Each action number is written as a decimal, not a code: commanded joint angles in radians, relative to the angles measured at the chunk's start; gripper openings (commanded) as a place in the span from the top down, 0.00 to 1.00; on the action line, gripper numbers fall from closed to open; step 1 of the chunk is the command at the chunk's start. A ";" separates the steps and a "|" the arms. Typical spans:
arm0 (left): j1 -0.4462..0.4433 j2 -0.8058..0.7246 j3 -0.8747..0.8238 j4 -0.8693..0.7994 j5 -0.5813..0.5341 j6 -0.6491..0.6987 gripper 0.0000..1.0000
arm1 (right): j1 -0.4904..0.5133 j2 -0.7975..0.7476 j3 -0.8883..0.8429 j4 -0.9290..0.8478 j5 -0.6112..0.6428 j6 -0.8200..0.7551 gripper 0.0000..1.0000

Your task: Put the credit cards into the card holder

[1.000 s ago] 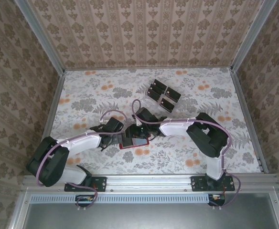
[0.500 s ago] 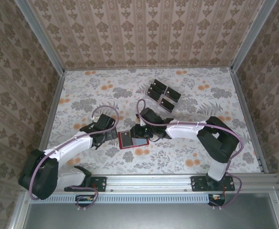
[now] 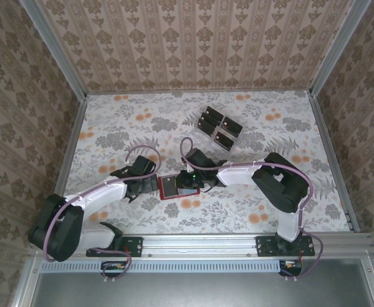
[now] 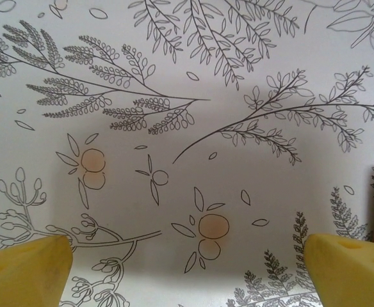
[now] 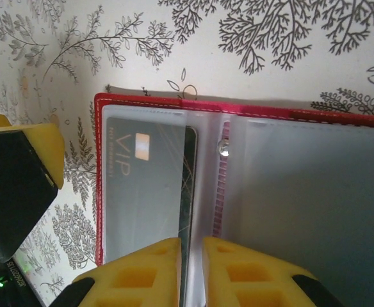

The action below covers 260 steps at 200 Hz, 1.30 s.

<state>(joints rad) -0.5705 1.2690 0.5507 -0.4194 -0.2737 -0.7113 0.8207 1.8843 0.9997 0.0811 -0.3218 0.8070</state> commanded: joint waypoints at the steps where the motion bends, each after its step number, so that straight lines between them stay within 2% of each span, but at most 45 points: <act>1: -0.009 0.023 -0.012 0.017 0.006 -0.018 0.00 | 0.001 0.023 0.032 0.028 -0.012 0.010 0.83; 140: -0.038 0.114 -0.006 0.071 0.010 -0.025 0.00 | 0.002 0.065 0.053 0.069 -0.066 0.041 0.91; 218: -0.050 0.119 -0.004 0.068 0.004 -0.026 0.00 | 0.003 0.104 0.085 0.092 -0.160 0.059 0.92; 260: -0.048 0.084 0.027 0.020 -0.020 -0.015 0.00 | -0.011 0.028 0.055 0.086 -0.149 0.038 0.88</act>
<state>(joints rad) -0.6155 1.3491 0.5594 -0.3679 -0.2916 -0.7185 0.8196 1.9659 1.0603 0.1596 -0.4519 0.8516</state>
